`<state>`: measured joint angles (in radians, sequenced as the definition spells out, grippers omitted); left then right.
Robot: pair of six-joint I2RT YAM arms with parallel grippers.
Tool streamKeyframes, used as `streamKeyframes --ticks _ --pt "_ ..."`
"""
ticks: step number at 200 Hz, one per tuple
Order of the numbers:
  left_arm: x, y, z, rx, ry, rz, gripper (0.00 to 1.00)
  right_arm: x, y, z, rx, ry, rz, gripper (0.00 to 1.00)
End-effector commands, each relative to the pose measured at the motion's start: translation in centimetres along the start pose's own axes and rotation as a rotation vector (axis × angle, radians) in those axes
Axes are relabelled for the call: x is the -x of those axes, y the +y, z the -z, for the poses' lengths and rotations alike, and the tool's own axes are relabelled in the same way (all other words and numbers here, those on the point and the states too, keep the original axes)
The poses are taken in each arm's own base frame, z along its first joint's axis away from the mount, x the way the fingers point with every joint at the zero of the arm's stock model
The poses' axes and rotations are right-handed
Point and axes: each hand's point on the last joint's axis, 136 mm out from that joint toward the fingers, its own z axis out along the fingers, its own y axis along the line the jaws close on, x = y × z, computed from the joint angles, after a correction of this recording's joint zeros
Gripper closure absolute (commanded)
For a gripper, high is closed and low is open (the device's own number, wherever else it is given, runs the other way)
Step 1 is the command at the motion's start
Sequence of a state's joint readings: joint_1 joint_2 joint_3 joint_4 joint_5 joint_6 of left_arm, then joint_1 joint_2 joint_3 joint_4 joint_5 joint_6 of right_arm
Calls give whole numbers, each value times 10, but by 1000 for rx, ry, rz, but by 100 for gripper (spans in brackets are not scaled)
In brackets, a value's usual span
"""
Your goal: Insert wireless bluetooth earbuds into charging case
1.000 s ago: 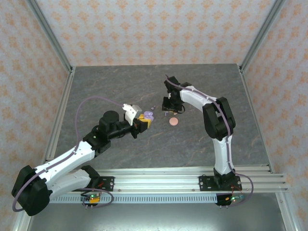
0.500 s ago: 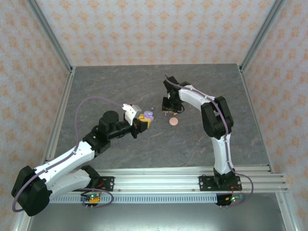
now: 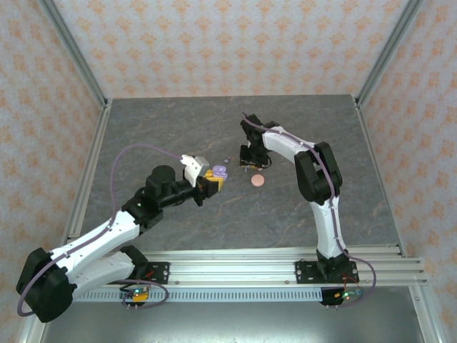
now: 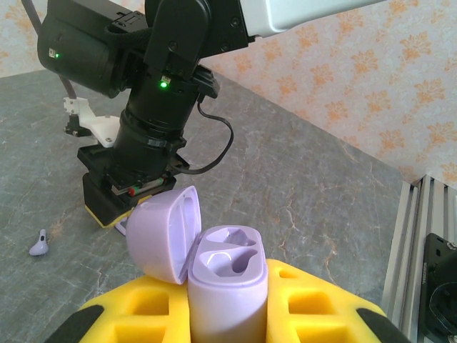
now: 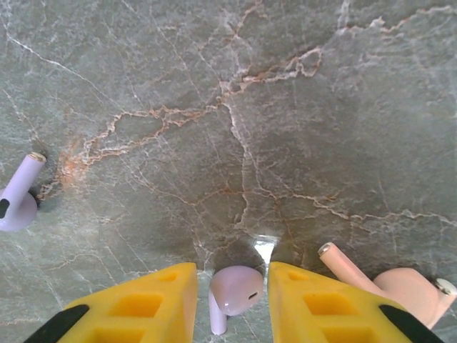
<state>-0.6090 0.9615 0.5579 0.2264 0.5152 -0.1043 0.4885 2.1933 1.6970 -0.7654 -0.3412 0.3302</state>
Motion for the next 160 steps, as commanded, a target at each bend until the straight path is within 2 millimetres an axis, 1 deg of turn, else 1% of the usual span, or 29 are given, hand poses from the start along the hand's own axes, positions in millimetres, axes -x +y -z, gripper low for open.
streamKeyframes --ticks 1,97,124,160 --pt "1 -3 3 1 -13 -5 90 -5 -4 -7 -42 27 -8 69" --pt "0 -3 4 1 -14 -3 90 -6 -5 -22 -47 51 -25 73" --pt "-1 -2 3 3 -12 -3 90 -5 -4 -20 -42 43 -25 77" --pt "-3 -1 3 8 -7 0 90 -2 -3 -10 -37 7 -29 77"
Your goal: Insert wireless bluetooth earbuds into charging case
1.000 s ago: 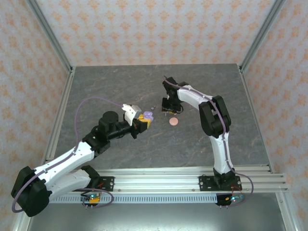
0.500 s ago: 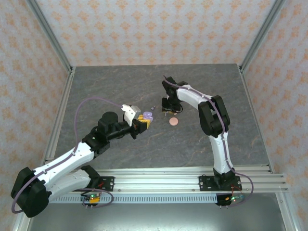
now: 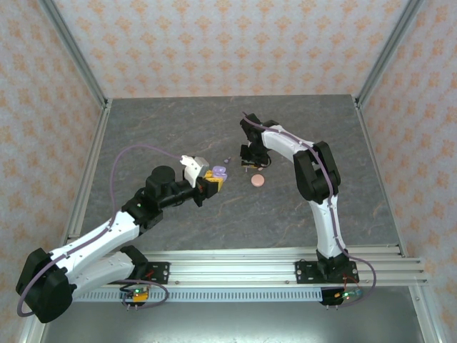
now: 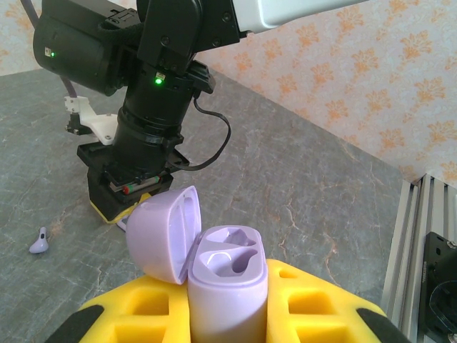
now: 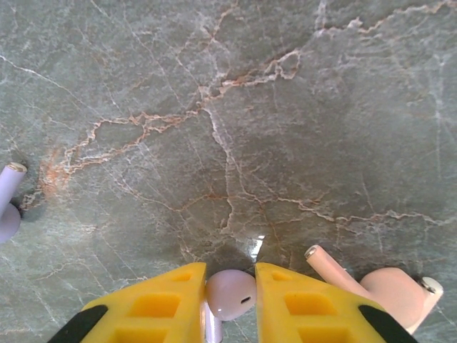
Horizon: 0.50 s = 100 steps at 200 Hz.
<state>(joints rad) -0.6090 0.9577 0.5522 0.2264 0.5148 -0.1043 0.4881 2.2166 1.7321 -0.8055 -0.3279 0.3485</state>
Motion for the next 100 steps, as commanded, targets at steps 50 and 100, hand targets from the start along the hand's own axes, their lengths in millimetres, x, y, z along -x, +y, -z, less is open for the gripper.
streamKeyframes --ticks 50,100 --pt "-7 7 -4 36 7 20 89 3 3 11 24 -90 -2 77" --pt "-24 30 -20 130 64 87 89 10 0 31 101 -191 -25 79"
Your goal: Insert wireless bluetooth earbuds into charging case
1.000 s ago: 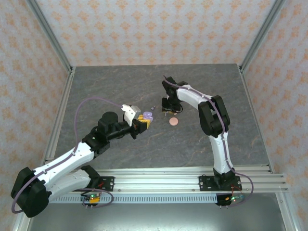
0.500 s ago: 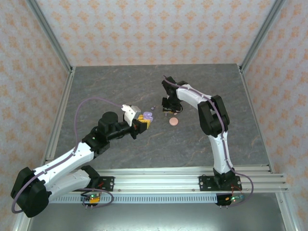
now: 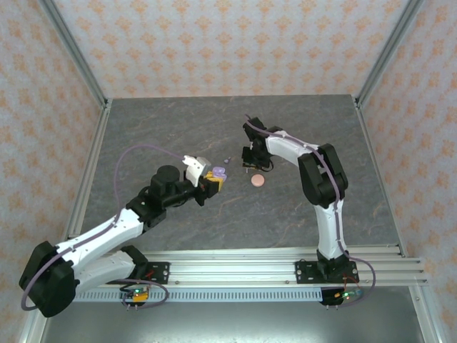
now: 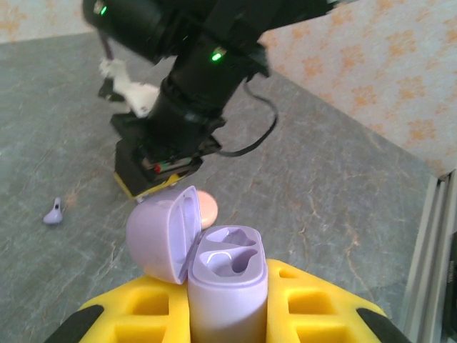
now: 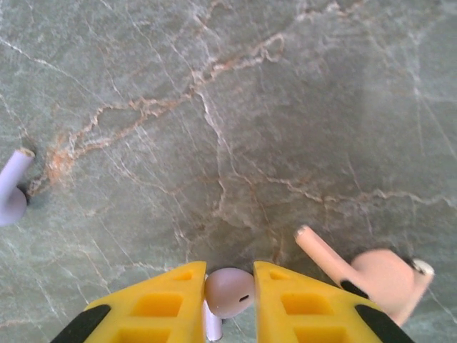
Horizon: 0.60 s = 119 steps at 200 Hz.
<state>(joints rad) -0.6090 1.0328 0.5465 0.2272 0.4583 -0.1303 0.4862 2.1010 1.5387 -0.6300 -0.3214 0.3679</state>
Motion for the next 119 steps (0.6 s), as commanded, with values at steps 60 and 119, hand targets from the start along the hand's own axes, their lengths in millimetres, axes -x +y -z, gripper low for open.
streamKeyframes --ticks 60,119 --pt "-23 34 -38 135 62 152 88 24 6 53 141 -226 -35 79" --pt "-31 42 -54 152 84 202 88 29 13 82 210 -317 -23 79"
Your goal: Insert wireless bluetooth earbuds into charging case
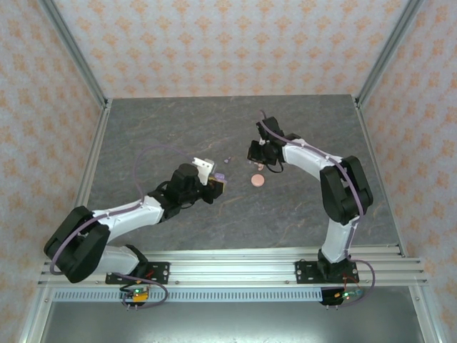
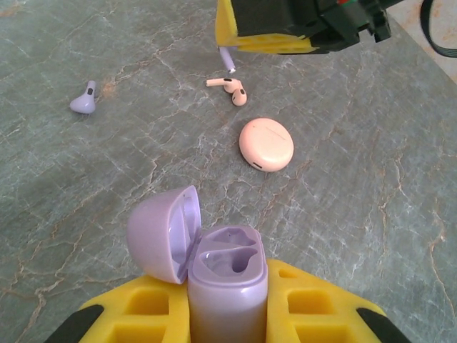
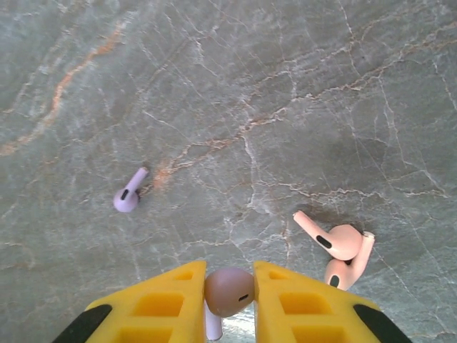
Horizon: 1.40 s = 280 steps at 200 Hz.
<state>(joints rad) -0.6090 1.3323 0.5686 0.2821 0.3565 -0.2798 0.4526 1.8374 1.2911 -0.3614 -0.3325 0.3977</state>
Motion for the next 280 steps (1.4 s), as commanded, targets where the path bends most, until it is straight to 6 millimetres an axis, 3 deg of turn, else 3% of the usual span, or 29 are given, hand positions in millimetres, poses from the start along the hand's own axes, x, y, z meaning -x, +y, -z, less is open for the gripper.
streamKeyframes --ticks 1,70,158,211,280 --pt "31 -10 -1 -14 -94 9 88 15 11 19 51 -81 -1 79" --pt "32 -12 -11 -60 -76 48 88 25 29 53 135 -156 27 79" --pt "51 -22 -15 -172 -122 99 88 32 63 114 290 -236 85 79" --pt "65 -35 -9 -239 -169 91 88 29 84 144 405 -262 133 79" --pt "101 -66 13 -385 -304 52 88 23 107 187 538 -328 195 78"
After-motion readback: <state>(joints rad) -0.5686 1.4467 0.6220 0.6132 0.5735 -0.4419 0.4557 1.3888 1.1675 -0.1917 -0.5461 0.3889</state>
